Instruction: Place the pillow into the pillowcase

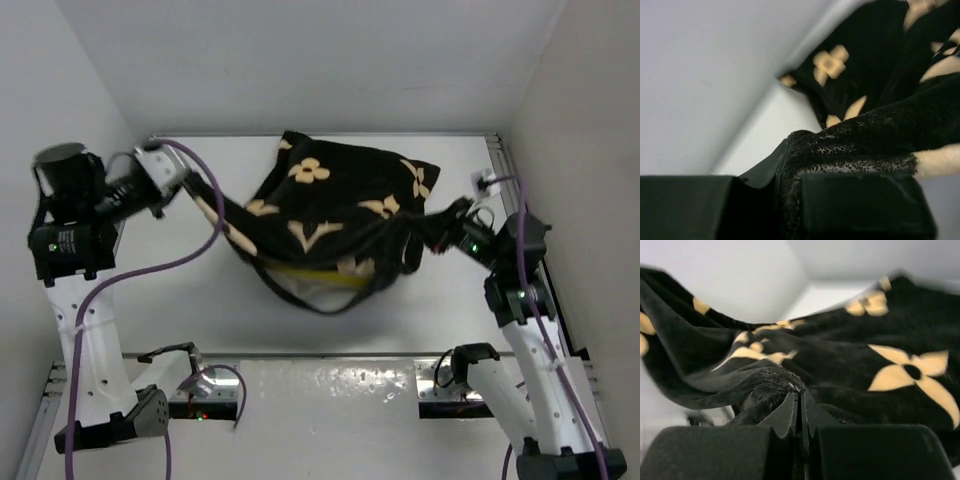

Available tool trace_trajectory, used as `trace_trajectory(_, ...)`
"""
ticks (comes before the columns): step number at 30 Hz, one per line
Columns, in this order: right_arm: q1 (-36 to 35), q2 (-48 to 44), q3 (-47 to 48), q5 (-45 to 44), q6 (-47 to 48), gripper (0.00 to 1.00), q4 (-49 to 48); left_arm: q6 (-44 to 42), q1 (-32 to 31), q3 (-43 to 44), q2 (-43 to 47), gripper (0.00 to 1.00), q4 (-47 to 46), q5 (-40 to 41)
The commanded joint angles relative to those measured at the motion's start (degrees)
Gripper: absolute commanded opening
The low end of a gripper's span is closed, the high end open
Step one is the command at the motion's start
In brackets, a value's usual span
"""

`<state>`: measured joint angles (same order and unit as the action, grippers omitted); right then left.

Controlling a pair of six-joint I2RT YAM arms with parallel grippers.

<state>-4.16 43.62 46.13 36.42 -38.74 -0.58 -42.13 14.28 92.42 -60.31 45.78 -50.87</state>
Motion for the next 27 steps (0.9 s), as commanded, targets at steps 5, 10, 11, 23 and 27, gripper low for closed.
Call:
trace_trajectory(5,-2.4,-16.4,-11.4,6.0,13.5,0.51,18.9,-39.9,-5.8,-20.1,10.1,0.58,29.8,15.6)
trace_trajectory(10,-2.7,-19.0,-8.3,7.2,16.4,0.77,26.4,-35.5,-7.7,-24.0,14.7,0.63,29.8,22.1)
trace_trajectory(11,-2.4,-19.3,-7.8,6.8,16.0,0.8,26.9,-34.9,-8.0,-24.0,15.3,0.66,29.9,22.7)
trace_trajectory(23,-2.2,6.5,-5.3,-23.4,-0.1,0.62,29.2,-7.4,-13.7,-29.0,3.0,0.66,4.3,16.0)
trace_trajectory(27,-2.3,12.9,-8.5,-30.9,-3.2,0.99,23.3,1.8,-19.5,-29.9,-1.8,0.7,-7.9,21.2)
